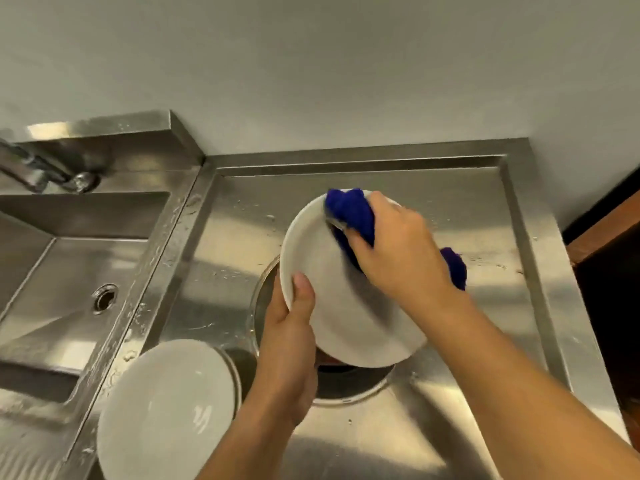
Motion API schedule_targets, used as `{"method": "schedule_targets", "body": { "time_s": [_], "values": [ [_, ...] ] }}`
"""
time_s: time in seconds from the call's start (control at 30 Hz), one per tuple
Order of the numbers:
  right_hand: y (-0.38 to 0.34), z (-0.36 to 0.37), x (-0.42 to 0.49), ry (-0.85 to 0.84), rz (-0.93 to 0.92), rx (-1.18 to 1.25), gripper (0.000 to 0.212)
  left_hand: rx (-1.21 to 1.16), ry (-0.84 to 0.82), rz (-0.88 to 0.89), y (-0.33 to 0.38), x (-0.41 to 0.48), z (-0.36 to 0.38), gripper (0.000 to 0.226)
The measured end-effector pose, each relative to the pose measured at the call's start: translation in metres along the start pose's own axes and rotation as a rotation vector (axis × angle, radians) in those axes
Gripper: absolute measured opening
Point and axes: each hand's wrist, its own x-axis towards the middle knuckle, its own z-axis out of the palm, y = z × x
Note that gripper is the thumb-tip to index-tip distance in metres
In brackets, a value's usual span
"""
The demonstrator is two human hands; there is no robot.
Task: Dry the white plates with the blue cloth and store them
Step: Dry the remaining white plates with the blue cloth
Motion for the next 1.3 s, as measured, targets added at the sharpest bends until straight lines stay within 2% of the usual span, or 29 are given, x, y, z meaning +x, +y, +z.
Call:
{"method": "schedule_targets", "body": {
  "time_s": [0.07, 0.1, 0.17, 0.2, 0.27, 0.3, 0.33, 0.37, 0.43, 0.5, 0.53, 0.57, 0.63, 0.7, 0.73, 0.8, 0.9, 0.93, 1.0, 1.07, 1.3],
  "values": [
    [-0.038, 0.023, -0.018, -0.293, -0.059, 0.219, 0.014, -0.069, 0.075, 0.035, 0.000, -0.014, -0.015, 0.041],
    [-0.047, 0.031, -0.033, -0.439, -0.081, 0.218, 0.008, -0.079, 0.119, 0.070, 0.001, -0.017, -0.027, 0.040],
    [-0.049, 0.029, -0.054, -0.639, -0.144, 0.064, 0.019, -0.147, 0.169, 0.121, 0.009, -0.029, -0.054, 0.038],
    [-0.045, 0.026, -0.052, -0.617, -0.164, -0.064, 0.020, -0.172, 0.182, 0.134, 0.010, -0.034, -0.063, 0.038],
    [-0.051, 0.033, -0.039, -0.369, -0.124, -0.230, 0.015, -0.159, 0.234, 0.131, 0.002, -0.048, -0.079, 0.036],
    [-0.063, 0.040, -0.032, -0.213, -0.103, -0.229, 0.020, -0.150, 0.244, 0.136, 0.000, -0.052, -0.079, 0.038],
    [-0.080, 0.050, -0.031, -0.112, -0.110, -0.114, 0.019, -0.145, 0.249, 0.139, 0.001, -0.052, -0.080, 0.041],
    [-0.101, 0.060, -0.035, -0.117, -0.123, 0.036, 0.016, -0.146, 0.247, 0.150, 0.003, -0.050, -0.081, 0.039],
    [-0.127, 0.074, -0.056, -0.320, -0.167, 0.185, 0.017, -0.151, 0.251, 0.175, 0.008, -0.048, -0.095, 0.032],
    [-0.131, 0.069, -0.077, -0.578, -0.238, -0.013, 0.021, -0.133, 0.269, 0.214, 0.014, -0.055, -0.120, 0.028],
    [-0.126, 0.062, -0.080, -0.645, -0.244, -0.144, 0.021, -0.127, 0.273, 0.233, 0.015, -0.059, -0.129, 0.025],
    [-0.121, 0.061, -0.078, -0.630, -0.242, -0.248, 0.021, -0.133, 0.283, 0.238, 0.013, -0.068, -0.139, 0.024],
    [-0.126, 0.068, -0.066, -0.402, -0.194, -0.339, 0.024, -0.170, 0.298, 0.214, 0.003, -0.082, -0.148, 0.026],
    [-0.153, 0.090, -0.061, -0.181, -0.194, -0.196, 0.021, -0.191, 0.318, 0.165, 0.002, -0.085, -0.148, 0.036],
    [-0.172, 0.106, -0.067, -0.180, -0.233, -0.078, 0.018, -0.198, 0.330, 0.169, 0.003, -0.085, -0.155, 0.038],
    [-0.191, 0.126, -0.089, -0.384, -0.272, 0.077, 0.015, -0.203, 0.366, 0.204, 0.003, -0.082, -0.170, 0.034],
    [-0.186, 0.130, -0.113, -0.736, -0.282, -0.055, 0.018, -0.151, 0.419, 0.230, -0.005, -0.088, -0.207, 0.030],
    [-0.180, 0.133, -0.110, -0.752, -0.291, -0.147, 0.019, -0.123, 0.423, 0.229, -0.010, -0.092, -0.215, 0.027],
    [-0.174, 0.148, -0.104, -0.654, -0.276, -0.272, 0.018, -0.111, 0.448, 0.204, -0.023, -0.099, -0.231, 0.026],
    [-0.178, 0.167, -0.105, -0.577, -0.242, -0.256, 0.018, -0.099, 0.493, 0.157, -0.029, -0.097, -0.243, 0.024],
    [-0.174, 0.221, -0.127, -0.654, -0.216, -0.266, 0.016, 0.028, 0.693, 0.059, -0.065, -0.074, -0.290, 0.021]
  ]
}}
